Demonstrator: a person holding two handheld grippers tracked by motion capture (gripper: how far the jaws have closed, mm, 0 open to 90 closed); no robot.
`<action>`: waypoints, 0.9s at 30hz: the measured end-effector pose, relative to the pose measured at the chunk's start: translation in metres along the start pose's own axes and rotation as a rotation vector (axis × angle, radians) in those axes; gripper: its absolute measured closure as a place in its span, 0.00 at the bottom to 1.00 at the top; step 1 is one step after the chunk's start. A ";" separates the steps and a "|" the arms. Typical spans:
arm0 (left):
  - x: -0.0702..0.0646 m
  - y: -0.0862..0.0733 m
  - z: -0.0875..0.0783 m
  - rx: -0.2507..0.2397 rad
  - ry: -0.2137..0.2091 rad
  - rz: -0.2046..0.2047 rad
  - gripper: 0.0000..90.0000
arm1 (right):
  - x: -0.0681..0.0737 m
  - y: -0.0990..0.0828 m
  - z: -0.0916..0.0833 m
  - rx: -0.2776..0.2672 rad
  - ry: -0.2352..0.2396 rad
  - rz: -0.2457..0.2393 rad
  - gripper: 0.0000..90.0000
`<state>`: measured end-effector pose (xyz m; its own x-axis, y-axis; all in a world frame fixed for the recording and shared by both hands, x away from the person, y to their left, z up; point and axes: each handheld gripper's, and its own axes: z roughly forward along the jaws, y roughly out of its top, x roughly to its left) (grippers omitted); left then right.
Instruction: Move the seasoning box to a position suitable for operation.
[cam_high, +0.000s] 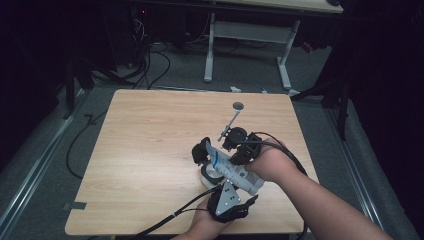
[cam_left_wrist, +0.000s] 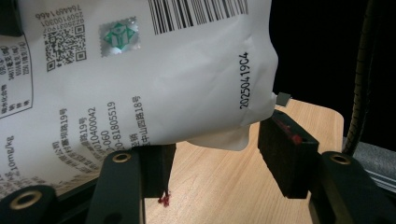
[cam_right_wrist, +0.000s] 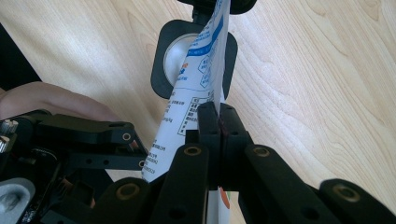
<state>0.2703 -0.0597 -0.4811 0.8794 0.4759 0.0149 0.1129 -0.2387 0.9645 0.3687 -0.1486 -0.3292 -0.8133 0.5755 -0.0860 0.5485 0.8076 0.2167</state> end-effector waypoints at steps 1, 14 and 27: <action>0.000 0.000 0.000 -0.001 0.002 0.003 0.55 | 0.000 0.000 0.000 0.000 0.000 0.000 1.00; 0.001 0.000 0.000 -0.011 0.014 0.009 0.56 | -0.001 0.002 -0.001 -0.017 0.003 0.002 1.00; 0.002 0.001 -0.001 -0.013 0.018 0.011 0.56 | 0.000 0.004 -0.003 -0.014 -0.003 0.000 1.00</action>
<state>0.2713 -0.0579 -0.4802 0.8719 0.4886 0.0306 0.0968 -0.2334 0.9676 0.3697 -0.1457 -0.3255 -0.8127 0.5758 -0.0894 0.5456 0.8057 0.2306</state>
